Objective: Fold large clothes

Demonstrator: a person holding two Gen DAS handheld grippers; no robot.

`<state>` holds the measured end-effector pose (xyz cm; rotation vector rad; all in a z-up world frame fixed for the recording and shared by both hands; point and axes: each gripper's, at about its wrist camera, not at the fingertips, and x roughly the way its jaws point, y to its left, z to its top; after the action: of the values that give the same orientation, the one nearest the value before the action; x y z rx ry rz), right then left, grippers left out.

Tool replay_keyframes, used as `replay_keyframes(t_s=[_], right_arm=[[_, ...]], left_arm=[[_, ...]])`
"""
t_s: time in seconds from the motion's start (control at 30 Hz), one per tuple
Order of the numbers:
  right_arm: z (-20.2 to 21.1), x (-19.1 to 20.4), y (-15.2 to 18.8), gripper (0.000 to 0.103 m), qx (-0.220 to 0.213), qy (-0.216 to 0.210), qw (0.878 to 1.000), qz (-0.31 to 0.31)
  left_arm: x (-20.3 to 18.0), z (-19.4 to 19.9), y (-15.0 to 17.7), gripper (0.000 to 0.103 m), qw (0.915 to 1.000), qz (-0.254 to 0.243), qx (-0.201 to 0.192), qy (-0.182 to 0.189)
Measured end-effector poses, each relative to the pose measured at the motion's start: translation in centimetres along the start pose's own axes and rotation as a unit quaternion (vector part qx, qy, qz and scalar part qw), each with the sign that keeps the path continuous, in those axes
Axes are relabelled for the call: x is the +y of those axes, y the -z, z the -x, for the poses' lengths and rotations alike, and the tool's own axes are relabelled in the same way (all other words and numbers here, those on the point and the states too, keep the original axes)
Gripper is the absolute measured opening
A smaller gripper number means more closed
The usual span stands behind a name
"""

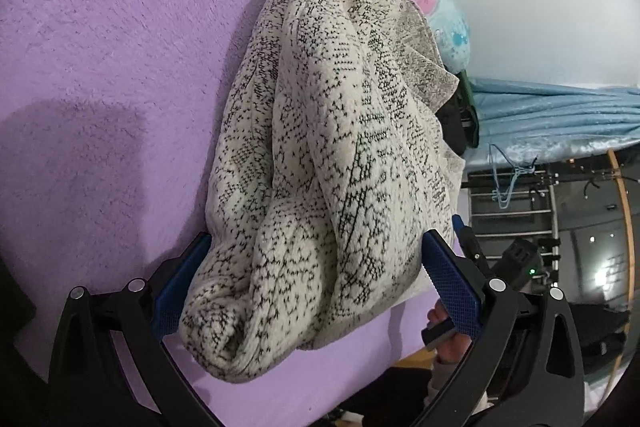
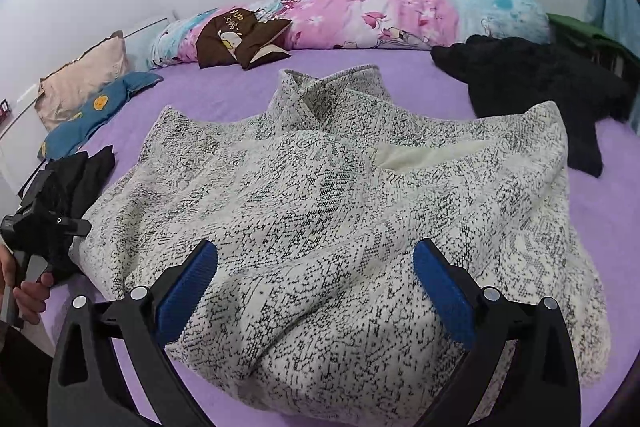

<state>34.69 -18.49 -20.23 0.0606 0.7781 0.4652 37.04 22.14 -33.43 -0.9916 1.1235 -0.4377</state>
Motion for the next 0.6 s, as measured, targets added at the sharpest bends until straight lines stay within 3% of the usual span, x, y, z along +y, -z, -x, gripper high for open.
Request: replay_keyframes(t_s=[0.37,0.6], right_arm=[[-0.9,0.0,0.3,0.096,0.011,0.016,1.0,0.011],[-1.5,0.1,0.7,0.096,0.02,0.021,0.999,0.02]], left_arm=[[0.0,-0.2,0.1,0.097,0.9998,-0.003,-0.018,-0.006],[-1.3,-0.2,0.6,0.088,0.9993,-0.006,-0.033,-0.019]])
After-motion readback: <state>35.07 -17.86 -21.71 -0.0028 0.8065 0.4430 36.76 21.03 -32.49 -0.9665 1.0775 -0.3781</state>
